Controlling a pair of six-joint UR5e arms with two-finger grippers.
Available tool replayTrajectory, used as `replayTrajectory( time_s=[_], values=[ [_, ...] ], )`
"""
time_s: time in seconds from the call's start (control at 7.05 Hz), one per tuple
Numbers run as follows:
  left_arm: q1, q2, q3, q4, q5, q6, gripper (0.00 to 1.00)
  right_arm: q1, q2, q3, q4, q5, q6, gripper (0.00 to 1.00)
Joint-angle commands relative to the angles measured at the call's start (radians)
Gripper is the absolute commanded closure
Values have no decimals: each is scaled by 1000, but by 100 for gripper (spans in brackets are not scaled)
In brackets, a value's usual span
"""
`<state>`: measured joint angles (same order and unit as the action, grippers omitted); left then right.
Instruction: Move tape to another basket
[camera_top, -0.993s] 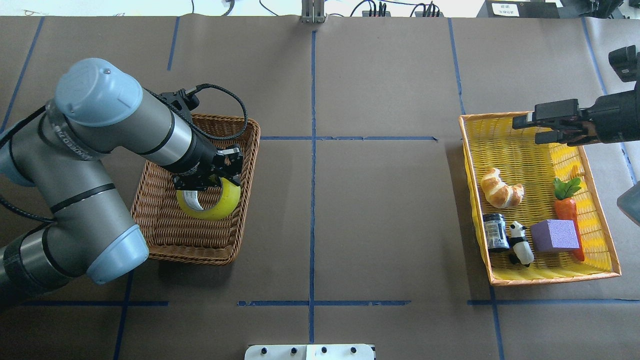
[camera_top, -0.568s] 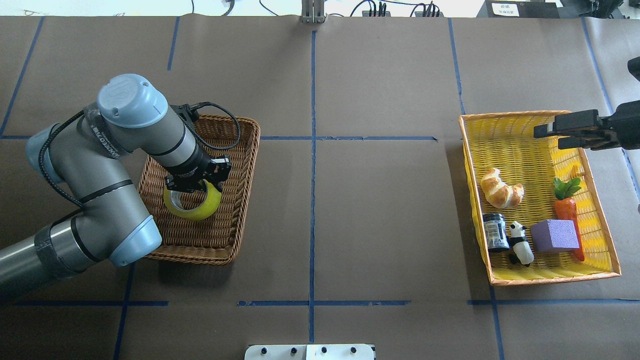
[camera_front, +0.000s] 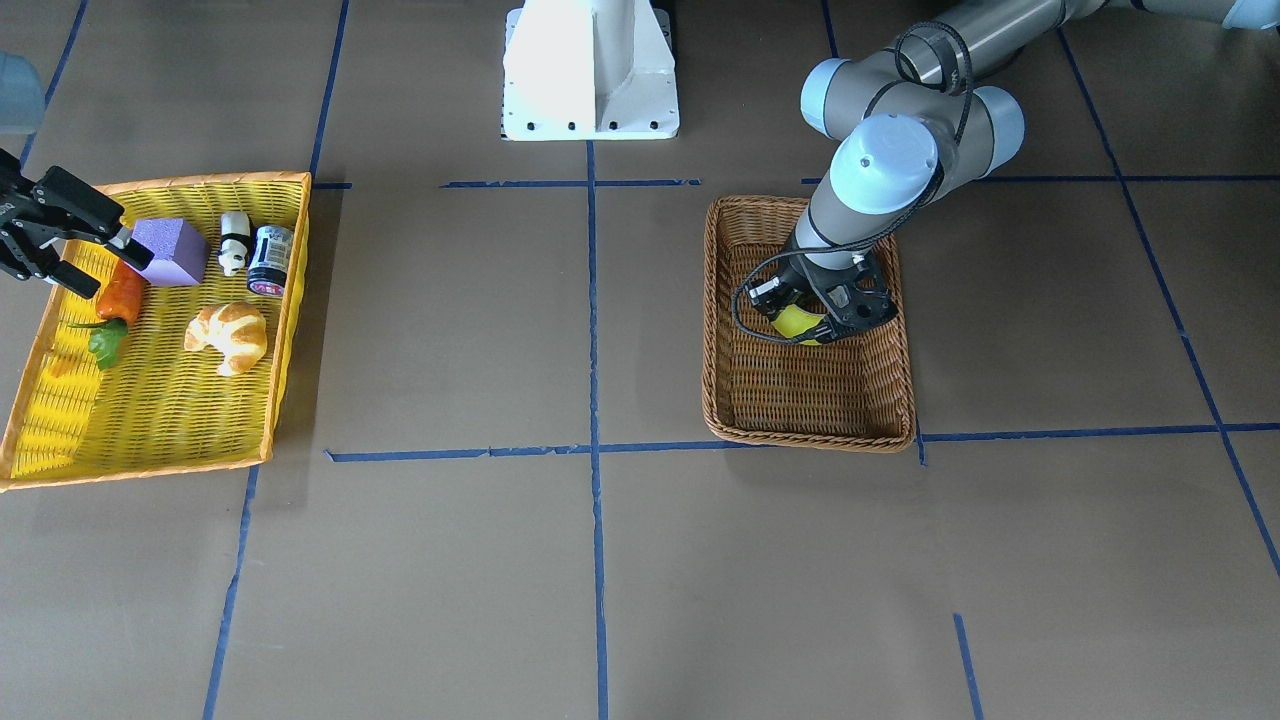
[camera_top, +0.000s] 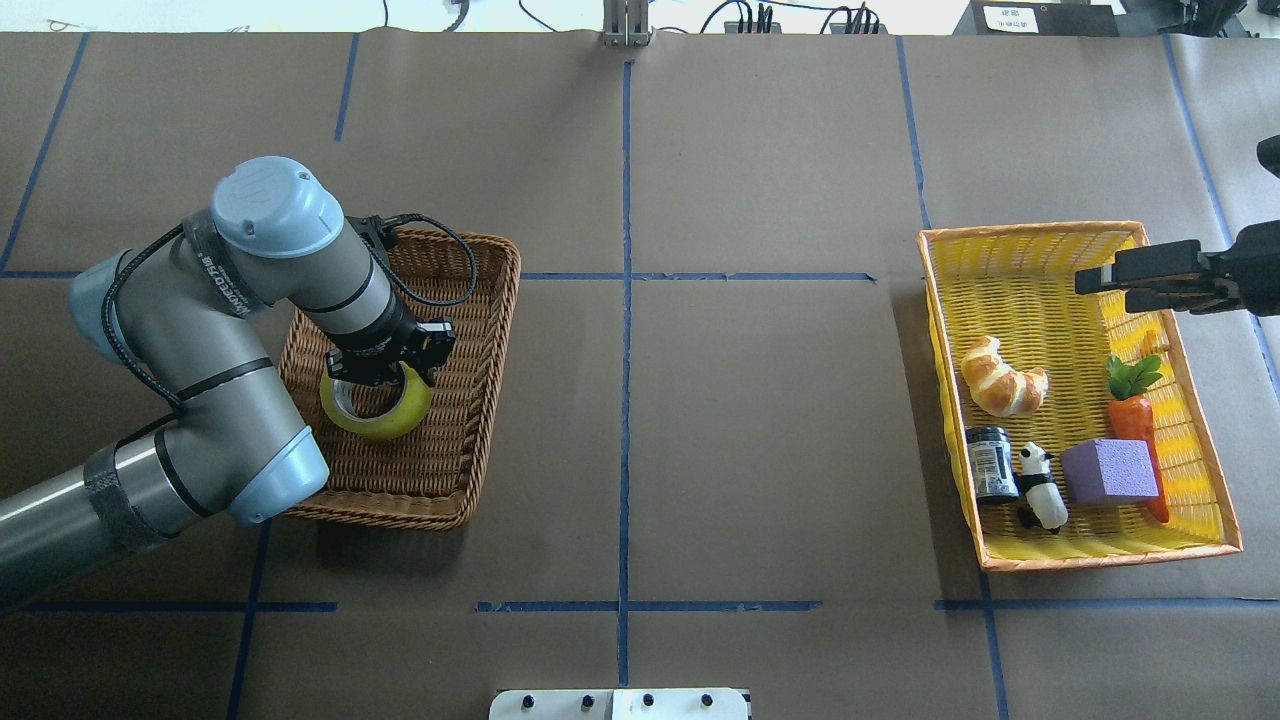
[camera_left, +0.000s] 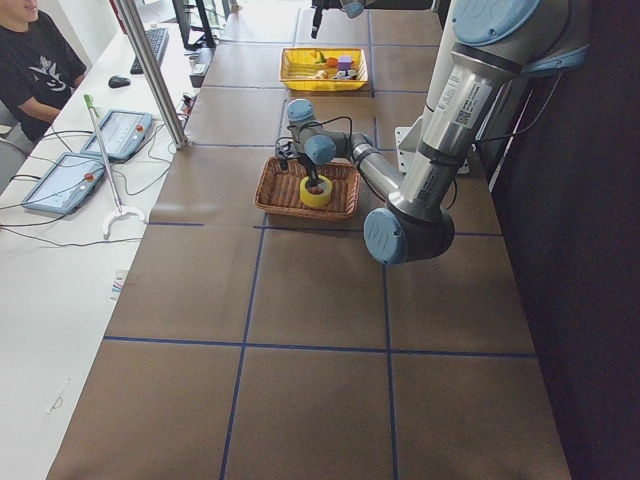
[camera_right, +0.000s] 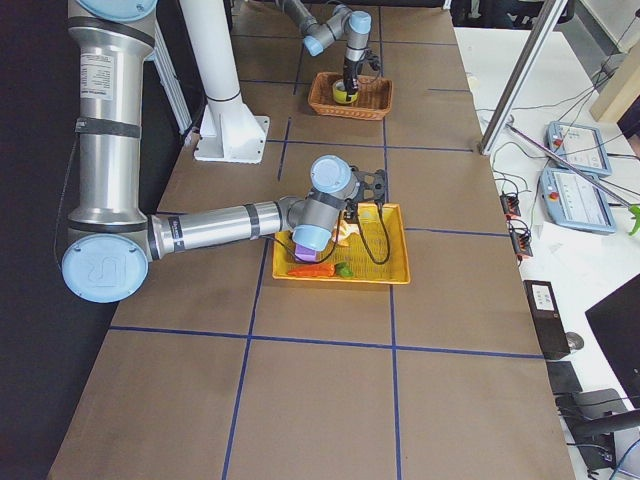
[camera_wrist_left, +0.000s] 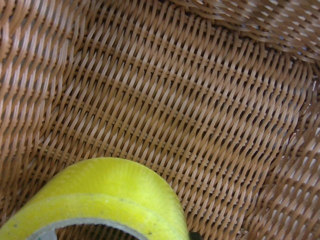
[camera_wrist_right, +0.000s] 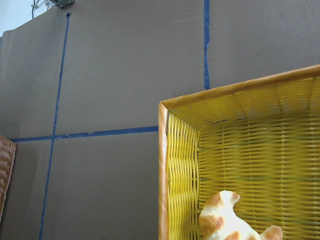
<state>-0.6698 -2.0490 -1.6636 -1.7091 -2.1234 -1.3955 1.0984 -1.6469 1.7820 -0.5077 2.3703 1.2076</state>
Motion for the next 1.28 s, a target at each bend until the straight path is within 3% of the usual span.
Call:
replayTrajectory(
  time_s=[0.0, 0.28, 0.57, 0.71, 0.85, 1.14],
  values=[
    [1, 0, 7, -4, -3, 6, 94, -15, -1, -6, -2, -16, 0, 0],
    [6, 0, 11, -6, -1, 16, 85, -17, -1, -6, 0, -16, 0, 0],
    [6, 1, 15, -6, 5, 16, 15, -17, -1, -4, 0, -16, 1, 0],
    [-2, 0, 8, -4, 0, 16, 0, -17, -1, -4, 0, -16, 0, 0],
    [-54, 4, -14, 0, -6, 21, 0, -20, 1, -6, -2, -8, -3, 0],
    [-210, 68, -120, 28, -96, 264, 0, 15, -19, -6, -84, 7, -147, 0]
  ],
)
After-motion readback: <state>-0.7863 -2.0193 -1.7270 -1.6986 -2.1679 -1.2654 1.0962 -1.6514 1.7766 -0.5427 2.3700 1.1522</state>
